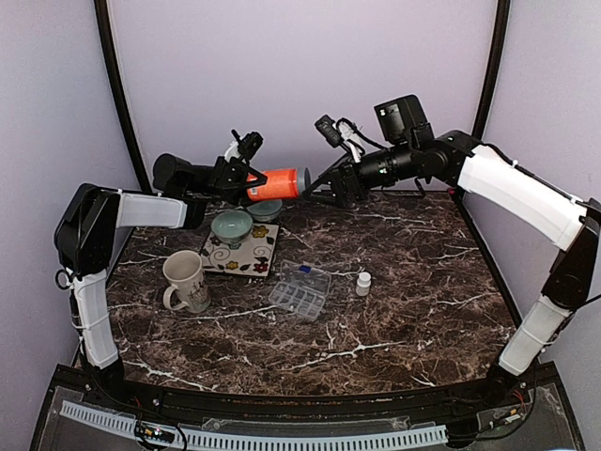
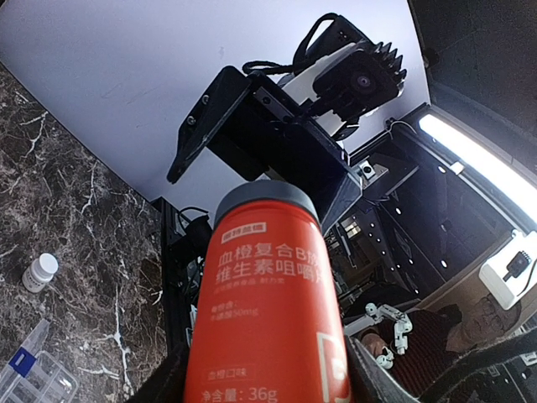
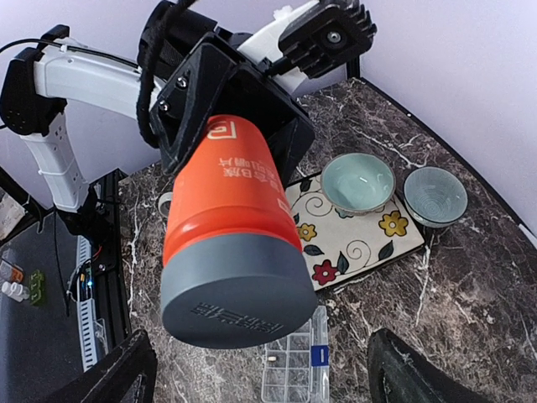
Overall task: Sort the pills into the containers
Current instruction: Screw the lid of the pill bottle onto the pill bottle.
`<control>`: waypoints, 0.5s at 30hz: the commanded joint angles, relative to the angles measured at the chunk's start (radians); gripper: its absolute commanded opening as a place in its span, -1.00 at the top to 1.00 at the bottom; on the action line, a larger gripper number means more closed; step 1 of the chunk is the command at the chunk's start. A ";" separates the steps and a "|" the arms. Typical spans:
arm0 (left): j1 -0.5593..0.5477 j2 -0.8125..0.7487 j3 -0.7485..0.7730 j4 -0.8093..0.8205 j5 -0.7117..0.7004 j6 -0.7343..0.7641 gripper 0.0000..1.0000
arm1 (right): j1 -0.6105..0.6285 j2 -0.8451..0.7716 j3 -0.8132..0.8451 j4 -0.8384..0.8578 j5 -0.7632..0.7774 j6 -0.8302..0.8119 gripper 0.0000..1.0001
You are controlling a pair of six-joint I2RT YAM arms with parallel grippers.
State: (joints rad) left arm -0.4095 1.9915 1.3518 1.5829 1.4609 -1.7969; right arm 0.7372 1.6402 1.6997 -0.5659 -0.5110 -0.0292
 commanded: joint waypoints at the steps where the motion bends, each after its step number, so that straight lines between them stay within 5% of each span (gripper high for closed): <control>1: -0.011 -0.026 0.036 0.157 0.010 -0.025 1.00 | 0.007 0.017 0.043 0.016 0.003 -0.015 -0.74; 15: -0.037 -0.021 0.043 0.155 0.022 -0.032 1.00 | 0.017 0.053 0.090 0.007 -0.037 -0.016 -0.67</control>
State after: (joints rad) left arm -0.4343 1.9915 1.3590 1.5982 1.4792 -1.8259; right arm 0.7425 1.6814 1.7615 -0.5770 -0.5339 -0.0402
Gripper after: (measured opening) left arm 0.553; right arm 0.846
